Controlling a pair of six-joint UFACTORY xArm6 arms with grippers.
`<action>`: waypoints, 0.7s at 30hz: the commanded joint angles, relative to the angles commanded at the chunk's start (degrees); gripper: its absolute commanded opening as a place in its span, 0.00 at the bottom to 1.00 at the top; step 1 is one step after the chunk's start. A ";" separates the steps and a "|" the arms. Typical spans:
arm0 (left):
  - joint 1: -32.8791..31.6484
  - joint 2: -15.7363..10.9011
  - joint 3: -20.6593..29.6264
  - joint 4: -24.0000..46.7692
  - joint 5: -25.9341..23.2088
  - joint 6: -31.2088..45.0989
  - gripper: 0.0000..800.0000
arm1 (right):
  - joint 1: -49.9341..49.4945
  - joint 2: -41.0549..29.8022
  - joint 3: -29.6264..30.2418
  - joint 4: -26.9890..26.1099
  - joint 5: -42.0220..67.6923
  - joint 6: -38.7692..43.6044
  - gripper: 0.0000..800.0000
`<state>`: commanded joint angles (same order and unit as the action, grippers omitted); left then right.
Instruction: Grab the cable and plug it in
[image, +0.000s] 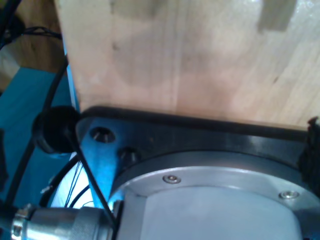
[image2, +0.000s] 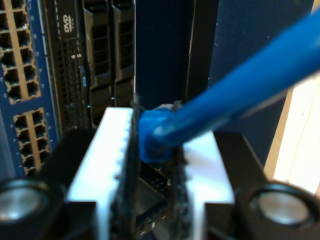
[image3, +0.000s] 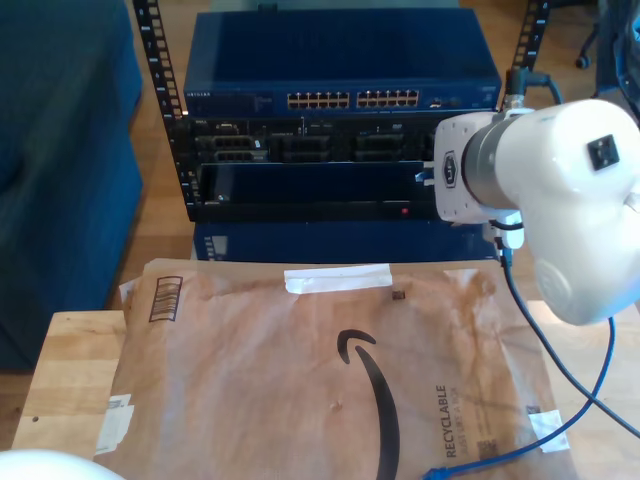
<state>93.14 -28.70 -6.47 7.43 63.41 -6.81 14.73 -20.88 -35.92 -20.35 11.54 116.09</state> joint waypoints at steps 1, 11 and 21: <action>0.00 0.00 0.00 0.00 0.00 0.00 1.00 | 0.00 -0.09 0.35 -1.93 -0.09 0.09 0.00; 0.00 0.00 0.00 0.00 0.00 0.00 1.00 | -2.37 3.60 0.70 -4.57 -13.19 0.62 0.00; 0.00 0.00 0.00 0.00 0.00 0.00 1.00 | -5.27 7.03 1.93 -3.78 -30.77 0.88 0.00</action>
<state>93.14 -28.70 -6.47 7.43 63.41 -6.81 9.45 -13.85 -33.99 -24.13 -19.23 116.97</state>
